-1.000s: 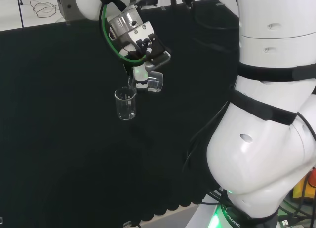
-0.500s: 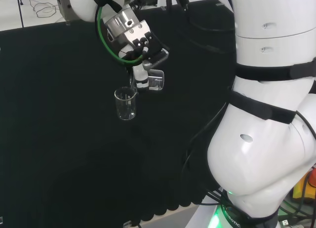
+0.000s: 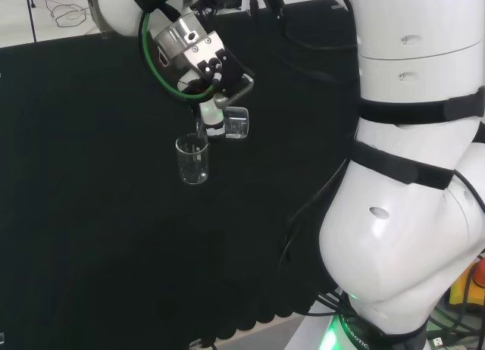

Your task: Pour the water from the handheld beaker into the one on the table.

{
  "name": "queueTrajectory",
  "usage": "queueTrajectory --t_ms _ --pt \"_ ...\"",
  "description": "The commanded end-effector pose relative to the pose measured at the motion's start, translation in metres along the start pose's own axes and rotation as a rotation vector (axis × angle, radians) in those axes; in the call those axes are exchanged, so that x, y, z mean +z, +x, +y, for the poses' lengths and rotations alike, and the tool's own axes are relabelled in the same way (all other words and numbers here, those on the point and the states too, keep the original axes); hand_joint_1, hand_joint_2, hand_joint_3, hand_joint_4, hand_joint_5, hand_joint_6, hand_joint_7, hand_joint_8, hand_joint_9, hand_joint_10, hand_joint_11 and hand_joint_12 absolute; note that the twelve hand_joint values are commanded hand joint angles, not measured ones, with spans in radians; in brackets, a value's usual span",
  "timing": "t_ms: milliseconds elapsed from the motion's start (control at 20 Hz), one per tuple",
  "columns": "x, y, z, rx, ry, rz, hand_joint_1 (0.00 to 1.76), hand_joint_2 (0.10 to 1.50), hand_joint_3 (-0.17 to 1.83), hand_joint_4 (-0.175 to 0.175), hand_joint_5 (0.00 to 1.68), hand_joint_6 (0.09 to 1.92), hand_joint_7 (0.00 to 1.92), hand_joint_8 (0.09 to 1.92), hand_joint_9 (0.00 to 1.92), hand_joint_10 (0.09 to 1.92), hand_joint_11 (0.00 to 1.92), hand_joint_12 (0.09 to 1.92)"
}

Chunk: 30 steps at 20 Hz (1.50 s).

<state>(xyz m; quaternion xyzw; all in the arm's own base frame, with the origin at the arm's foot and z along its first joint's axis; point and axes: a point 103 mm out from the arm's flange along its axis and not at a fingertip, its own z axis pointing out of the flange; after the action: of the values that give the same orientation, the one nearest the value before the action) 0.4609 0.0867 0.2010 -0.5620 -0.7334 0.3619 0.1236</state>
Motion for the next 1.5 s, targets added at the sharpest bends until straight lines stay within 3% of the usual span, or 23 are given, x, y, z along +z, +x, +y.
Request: queueTrajectory --t_ms 50,1250,1500 --pt "-0.002 0.005 0.001 0.010 0.017 -0.033 1.44 0.60 0.61 -0.175 1.45 0.28 1.53 0.09 1.67 0.09 1.25 0.64" --pt "-0.013 0.023 0.002 0.044 0.081 -0.094 1.44 0.59 0.62 -0.175 1.44 0.29 1.53 0.09 1.66 0.09 1.25 0.64" --pt "-0.014 0.026 0.002 0.056 0.106 -0.109 1.44 0.61 0.60 -0.175 1.43 0.31 1.53 0.09 1.58 0.23 1.24 0.64"
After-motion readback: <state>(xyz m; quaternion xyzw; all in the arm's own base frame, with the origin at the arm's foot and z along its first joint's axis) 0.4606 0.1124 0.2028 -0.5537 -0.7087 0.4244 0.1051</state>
